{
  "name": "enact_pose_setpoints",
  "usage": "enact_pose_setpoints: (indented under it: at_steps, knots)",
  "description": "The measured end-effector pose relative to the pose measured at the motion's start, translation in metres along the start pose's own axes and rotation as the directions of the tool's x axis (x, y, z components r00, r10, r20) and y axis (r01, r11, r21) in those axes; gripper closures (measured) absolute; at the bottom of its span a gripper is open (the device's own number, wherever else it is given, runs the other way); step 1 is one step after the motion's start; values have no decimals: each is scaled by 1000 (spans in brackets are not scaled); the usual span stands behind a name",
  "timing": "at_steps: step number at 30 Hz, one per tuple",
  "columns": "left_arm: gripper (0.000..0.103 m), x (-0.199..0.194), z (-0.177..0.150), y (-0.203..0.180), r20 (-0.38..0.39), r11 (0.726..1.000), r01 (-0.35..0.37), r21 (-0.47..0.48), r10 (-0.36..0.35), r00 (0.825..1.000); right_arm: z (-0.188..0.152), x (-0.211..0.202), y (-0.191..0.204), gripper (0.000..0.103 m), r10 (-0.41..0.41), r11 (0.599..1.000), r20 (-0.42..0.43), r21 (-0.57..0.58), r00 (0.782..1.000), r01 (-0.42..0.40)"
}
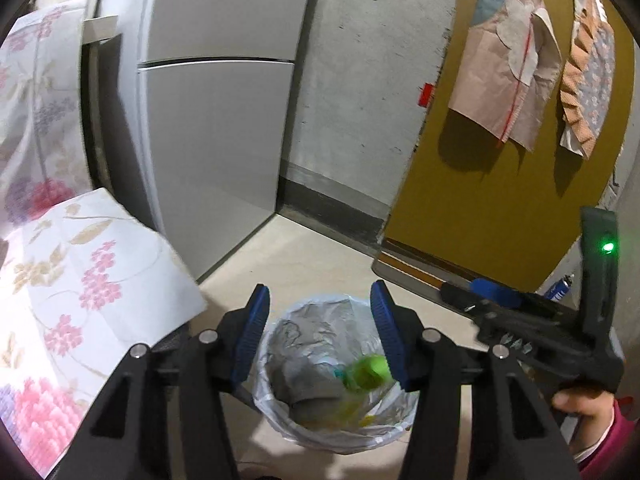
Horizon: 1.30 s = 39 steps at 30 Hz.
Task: Collect trash
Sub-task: 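Carry the cloth and bottle to the bin and open both tools, then return to the chair and grasp the white sponge with the left tool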
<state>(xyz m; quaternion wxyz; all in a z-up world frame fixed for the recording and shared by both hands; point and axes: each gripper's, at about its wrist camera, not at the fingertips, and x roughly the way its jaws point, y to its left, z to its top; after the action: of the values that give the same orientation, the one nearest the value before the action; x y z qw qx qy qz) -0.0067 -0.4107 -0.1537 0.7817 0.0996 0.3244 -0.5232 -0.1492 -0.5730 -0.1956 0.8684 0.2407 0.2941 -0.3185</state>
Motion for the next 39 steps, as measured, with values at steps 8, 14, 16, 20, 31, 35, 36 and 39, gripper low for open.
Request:
enact_pose_setpoints:
  at_steps: [8,14,16,20,31,35,36,39]
  knots:
    - [52,-30,0,21,41,997,-49,-52,51,998,11,-35,25,42,16,999,83,-45,996,-12]
    - [52,-68,-10,45,65,988,-120,-99,127,990,18,-52,69,42,75,991,111,-120,991,-61]
    - [52,-89,-18,60,72,980,-153,-125,162,984,20,-54,86,41,104,985,109,-146,989,-88]
    - [51,-123,-34,86,64,956,-240,-169,253,965,17,-58,130,32,186,960,89,-229,979,-161]
    - [31,-220,-77,168,34,832,-426,-355,467,884,-2,-60,261,28,375,833,-28,-429,927,-350]
    - [25,-254,-88,197,21,761,-492,-424,551,834,-10,-61,306,27,433,773,-70,-484,899,-410]
    - [23,-263,-90,206,18,737,-510,-443,576,817,-13,-62,319,27,449,753,-80,-502,890,-424]
    - [12,-281,-92,230,7,677,-549,-490,633,774,-18,-65,344,27,475,721,-88,-532,876,-444]
